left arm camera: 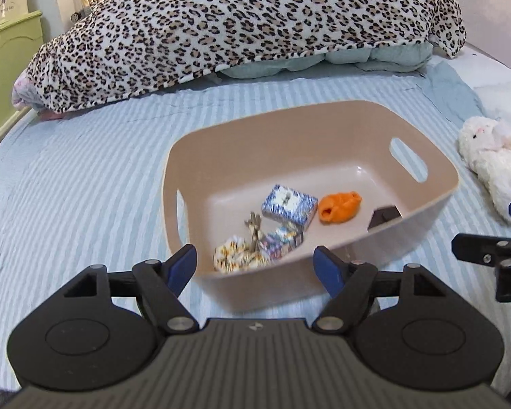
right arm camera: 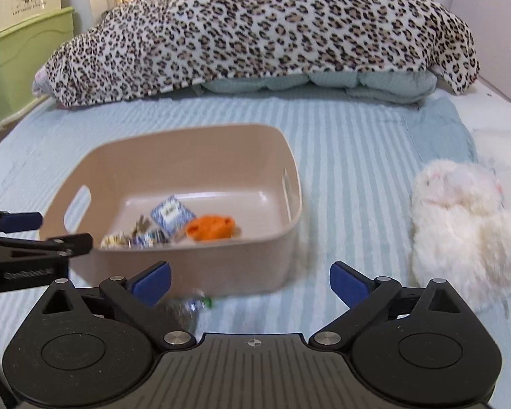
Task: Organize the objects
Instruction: 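Carry both items over the basket and open both tools to drop them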
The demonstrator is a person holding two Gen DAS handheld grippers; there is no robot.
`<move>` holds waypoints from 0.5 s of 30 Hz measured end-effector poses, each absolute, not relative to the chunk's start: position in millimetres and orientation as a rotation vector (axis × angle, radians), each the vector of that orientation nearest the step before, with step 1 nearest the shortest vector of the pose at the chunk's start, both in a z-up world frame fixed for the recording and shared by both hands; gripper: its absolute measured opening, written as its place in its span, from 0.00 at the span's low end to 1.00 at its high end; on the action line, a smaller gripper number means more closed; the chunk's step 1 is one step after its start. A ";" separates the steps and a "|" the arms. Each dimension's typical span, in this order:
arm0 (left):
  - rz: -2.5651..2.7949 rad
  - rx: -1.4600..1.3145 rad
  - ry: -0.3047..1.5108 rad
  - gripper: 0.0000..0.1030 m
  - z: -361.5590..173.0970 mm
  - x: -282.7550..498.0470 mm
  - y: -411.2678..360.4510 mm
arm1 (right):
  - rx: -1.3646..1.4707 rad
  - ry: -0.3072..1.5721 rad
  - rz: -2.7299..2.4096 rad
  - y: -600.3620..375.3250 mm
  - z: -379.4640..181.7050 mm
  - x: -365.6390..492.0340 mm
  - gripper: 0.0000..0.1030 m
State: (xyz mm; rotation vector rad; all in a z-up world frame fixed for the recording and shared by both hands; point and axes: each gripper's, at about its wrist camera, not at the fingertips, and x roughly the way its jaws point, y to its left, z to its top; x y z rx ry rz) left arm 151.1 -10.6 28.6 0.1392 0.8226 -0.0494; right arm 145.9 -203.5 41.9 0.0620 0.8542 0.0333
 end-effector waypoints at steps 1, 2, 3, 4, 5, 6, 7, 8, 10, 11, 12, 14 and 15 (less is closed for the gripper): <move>-0.054 0.141 0.827 0.75 27.0 148.4 -9.5 | 0.060 0.864 0.032 -202.8 39.1 142.5 0.99; -0.053 0.147 0.836 0.75 24.2 146.4 -8.9 | 0.057 0.874 0.030 -202.2 36.3 139.7 0.99; -0.050 0.151 0.843 0.75 21.2 144.4 -8.3 | 0.054 0.887 0.029 -201.4 32.4 137.0 1.00; -0.050 0.152 0.850 0.75 18.3 142.5 -8.1 | 0.052 0.899 0.027 -199.8 29.4 135.1 1.00; -0.052 0.151 0.860 0.75 15.0 141.1 -7.5 | 0.047 0.917 0.024 -198.1 24.8 133.2 1.00; -0.055 0.150 0.870 0.75 11.5 140.1 -7.1 | 0.039 0.934 0.021 -195.8 20.1 131.4 1.00; -0.056 0.150 0.881 0.75 7.8 139.0 -6.8 | 0.030 0.945 0.019 -194.1 16.5 130.7 1.00; -0.055 0.152 0.891 0.75 3.7 138.4 -6.8 | 0.020 0.958 0.017 -191.6 11.3 129.7 1.00; -0.053 0.156 0.908 0.75 -3.5 138.1 -6.9 | 0.009 0.986 0.019 -186.8 1.2 130.4 1.00; -0.053 0.158 0.916 0.75 -7.1 138.0 -6.8 | 0.006 1.001 0.020 -184.9 -4.7 131.2 1.00; -0.052 0.160 0.923 0.75 -10.5 138.3 -6.5 | 0.004 1.014 0.019 -183.4 -10.4 132.2 1.00; -0.050 0.163 0.939 0.75 -17.6 139.2 -5.6 | 0.010 1.030 0.019 -181.9 -20.0 133.2 1.00; -0.049 0.163 0.948 0.75 -21.1 140.1 -5.1 | 0.018 1.039 0.020 -181.5 -24.5 134.2 1.00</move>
